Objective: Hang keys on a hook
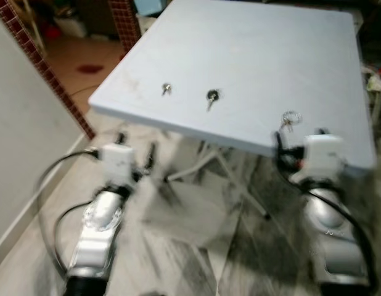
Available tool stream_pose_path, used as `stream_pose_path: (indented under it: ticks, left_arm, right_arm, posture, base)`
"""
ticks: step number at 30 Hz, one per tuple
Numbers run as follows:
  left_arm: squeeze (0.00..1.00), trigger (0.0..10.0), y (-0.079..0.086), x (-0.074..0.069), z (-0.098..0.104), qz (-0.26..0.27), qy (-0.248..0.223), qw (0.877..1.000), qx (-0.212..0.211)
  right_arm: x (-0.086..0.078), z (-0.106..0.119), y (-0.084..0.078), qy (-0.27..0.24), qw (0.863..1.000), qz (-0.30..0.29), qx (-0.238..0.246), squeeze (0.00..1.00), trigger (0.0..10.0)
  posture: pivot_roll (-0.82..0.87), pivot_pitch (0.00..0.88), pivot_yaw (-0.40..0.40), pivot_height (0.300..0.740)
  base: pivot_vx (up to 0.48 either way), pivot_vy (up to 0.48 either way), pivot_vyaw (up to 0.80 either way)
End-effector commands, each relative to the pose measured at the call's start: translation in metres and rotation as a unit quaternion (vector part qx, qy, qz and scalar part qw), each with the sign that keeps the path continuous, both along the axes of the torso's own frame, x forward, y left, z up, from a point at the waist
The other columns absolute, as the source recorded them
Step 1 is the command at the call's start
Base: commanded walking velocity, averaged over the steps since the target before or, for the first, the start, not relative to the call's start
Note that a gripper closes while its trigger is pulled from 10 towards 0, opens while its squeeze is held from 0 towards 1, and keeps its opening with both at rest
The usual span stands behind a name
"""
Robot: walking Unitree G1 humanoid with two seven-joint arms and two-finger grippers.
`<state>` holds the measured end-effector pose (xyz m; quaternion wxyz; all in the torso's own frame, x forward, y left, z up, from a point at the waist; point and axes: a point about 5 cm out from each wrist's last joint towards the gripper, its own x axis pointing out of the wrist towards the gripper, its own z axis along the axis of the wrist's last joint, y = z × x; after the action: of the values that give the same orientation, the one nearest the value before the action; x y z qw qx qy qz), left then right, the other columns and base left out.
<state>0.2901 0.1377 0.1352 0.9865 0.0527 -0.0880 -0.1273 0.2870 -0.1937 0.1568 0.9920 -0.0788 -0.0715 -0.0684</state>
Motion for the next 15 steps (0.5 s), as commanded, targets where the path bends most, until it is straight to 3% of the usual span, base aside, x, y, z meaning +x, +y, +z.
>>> stream_pose_path:
  ticks: [1,5,13,15]
  left_arm:
    - [0.0,10.0,0.0125,-0.0015,-0.0062,0.021,0.015,1.0,0.004]
    - [0.0,10.0,0.0127,-0.0006,-0.0064,0.022,0.015,1.0,0.004]
    - [0.0,10.0,0.0145,-0.0002,-0.0076,0.025,0.019,0.999,0.007]
    - [0.0,10.0,0.0151,0.0,-0.0078,0.026,0.019,0.999,0.008]
  right_arm:
    - [0.0,0.0014,0.0141,-0.002,0.999,0.032,0.012,0.0,10.0]
    - [0.0008,0.0017,0.015,-0.002,0.999,0.036,0.028,0.0,10.0]
    - [0.0035,0.0029,0.02,0.003,0.999,0.033,0.016,0.0,10.0]
    - [0.0043,0.0036,0.0236,-0.002,0.998,0.048,0.044,0.0,10.0]
  posture:
    - [-0.07,0.167,0.074,0.74]
    - [-0.07,0.165,0.075,0.74]
    - [-0.07,0.161,0.078,0.74]
    - [-0.06,0.159,0.08,0.74]
  base:
    - [0.428,0.0,0.0]
    - [0.423,0.0,0.0]
    - [0.391,0.0,0.0]
    - [0.356,0.0,0.0]
